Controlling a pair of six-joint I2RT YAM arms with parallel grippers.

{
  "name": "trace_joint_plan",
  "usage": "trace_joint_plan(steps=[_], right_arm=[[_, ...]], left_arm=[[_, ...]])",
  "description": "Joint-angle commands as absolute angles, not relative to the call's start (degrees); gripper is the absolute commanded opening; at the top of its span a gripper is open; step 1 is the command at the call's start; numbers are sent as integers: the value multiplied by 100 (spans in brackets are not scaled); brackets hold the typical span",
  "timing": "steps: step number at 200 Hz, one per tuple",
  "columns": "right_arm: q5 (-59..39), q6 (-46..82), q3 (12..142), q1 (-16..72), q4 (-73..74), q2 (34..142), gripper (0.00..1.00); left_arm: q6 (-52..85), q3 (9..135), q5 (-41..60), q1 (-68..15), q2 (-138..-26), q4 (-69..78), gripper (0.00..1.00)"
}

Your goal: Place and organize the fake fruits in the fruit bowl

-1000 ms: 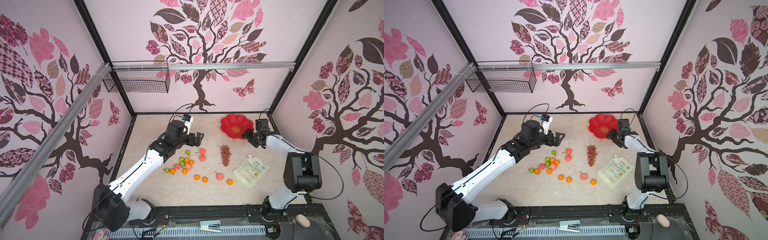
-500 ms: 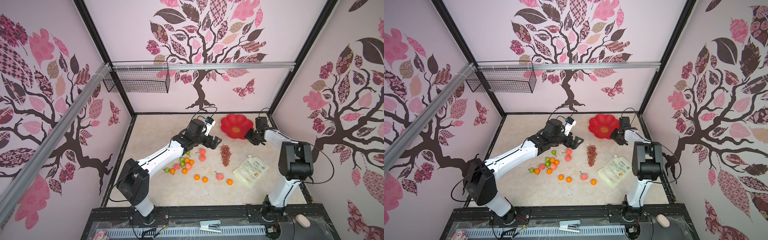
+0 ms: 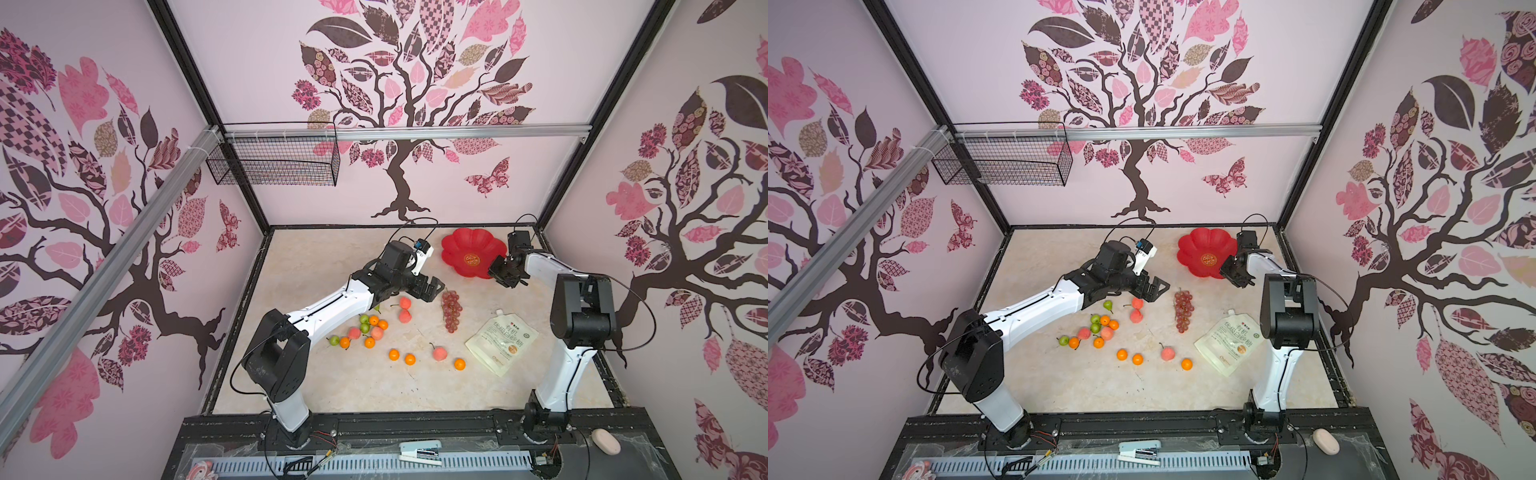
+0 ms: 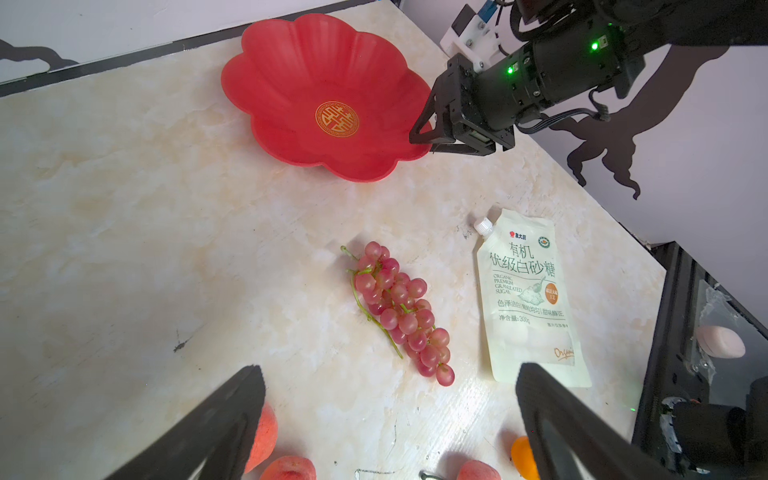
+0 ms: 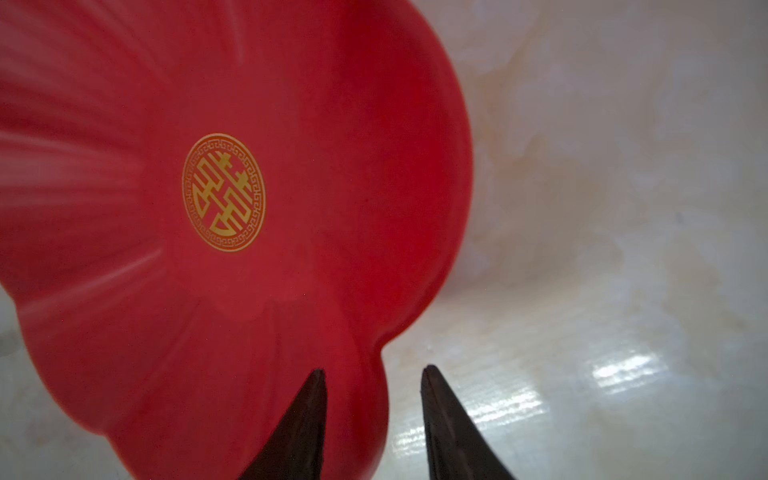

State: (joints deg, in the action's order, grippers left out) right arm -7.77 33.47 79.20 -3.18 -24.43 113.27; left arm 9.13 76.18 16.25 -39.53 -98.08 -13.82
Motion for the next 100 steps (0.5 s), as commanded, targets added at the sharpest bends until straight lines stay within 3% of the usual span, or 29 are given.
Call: trace_joint_plan(steps=[1,100], right_arm=[[-905,3316,8166,-363,-2689,11561,35],[-1061,3300,8112,-361,-2662,11417,12]], left_arm=[[862,7908,1571,-3942,-9760,-1402,99],[857,8006,1634,-3710,-9580,-1537,98]])
